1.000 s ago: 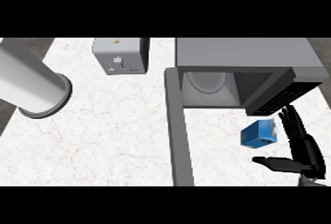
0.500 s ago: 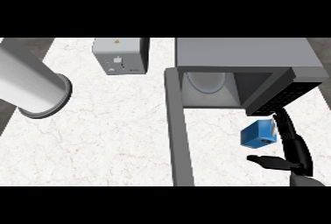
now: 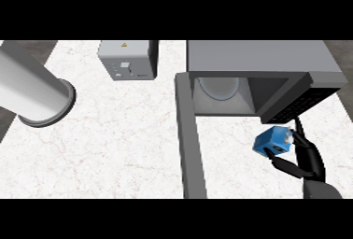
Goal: Pick up the milk, place it into the microwave and close the microwave
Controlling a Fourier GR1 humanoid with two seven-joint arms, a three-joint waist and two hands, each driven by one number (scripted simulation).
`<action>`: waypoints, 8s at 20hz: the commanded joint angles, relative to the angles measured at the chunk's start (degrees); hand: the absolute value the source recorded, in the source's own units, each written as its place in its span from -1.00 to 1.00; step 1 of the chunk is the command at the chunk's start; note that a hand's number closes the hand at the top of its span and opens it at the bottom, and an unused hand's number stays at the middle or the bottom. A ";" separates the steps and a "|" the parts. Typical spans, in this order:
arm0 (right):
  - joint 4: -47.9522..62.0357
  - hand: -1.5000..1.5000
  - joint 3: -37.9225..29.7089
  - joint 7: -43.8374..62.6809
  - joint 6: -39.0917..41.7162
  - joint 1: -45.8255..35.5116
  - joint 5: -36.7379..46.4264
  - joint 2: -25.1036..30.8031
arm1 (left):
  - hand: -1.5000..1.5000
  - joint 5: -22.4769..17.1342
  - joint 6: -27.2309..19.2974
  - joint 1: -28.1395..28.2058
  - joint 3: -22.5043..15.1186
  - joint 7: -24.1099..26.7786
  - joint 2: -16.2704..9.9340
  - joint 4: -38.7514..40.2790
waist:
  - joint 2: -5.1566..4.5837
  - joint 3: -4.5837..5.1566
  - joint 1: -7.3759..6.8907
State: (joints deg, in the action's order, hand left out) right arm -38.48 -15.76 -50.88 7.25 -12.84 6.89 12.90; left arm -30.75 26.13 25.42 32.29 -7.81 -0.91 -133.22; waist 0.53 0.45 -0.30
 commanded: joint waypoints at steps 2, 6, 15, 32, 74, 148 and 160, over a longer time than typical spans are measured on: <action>5.46 1.00 1.02 -3.30 -2.48 -5.35 2.83 1.61 | -1.00 -0.41 0.34 1.96 -0.68 1.29 0.85 -2.64 | -0.58 -0.50 -0.69; 9.01 1.00 -0.06 -7.80 -4.48 -8.02 1.90 -0.19 | -1.00 -0.54 2.39 0.32 2.27 1.65 0.66 -0.36 | -0.62 -0.51 -0.64; 13.46 1.00 1.38 -13.39 -5.18 -11.56 3.53 -3.02 | -1.00 -1.14 0.07 -2.04 2.13 -0.79 -0.24 -1.44 | -0.74 -0.55 -0.68; -14.37 1.00 9.36 8.57 -7.85 -9.17 1.69 -11.61 | -1.00 -2.05 3.10 2.63 3.80 1.81 0.86 -0.28 | -0.18 -0.37 0.24; 30.36 1.00 6.75 15.91 -49.26 -48.45 20.92 -0.26 | -1.00 -2.17 5.64 -8.94 4.18 -0.39 -3.72 8.27 | -4.40 -0.70 -6.89; -12.80 -1.00 2.05 2.86 6.34 6.07 -0.76 -5.22 | 1.00 34.93 -8.04 -32.19 -51.68 5.57 0.91 34.70 | -0.29 -0.32 2.69; -42.02 -1.00 5.41 6.61 15.67 25.14 -5.73 -2.46 | 1.00 41.06 -27.88 -42.64 -66.08 21.25 0.90 64.89 | -0.62 -0.27 3.83</action>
State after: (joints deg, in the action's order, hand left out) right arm -72.74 -11.87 -44.31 19.05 6.35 2.98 10.63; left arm 9.37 5.81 -12.81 -29.06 8.67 -0.19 -78.39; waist 0.14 0.18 2.86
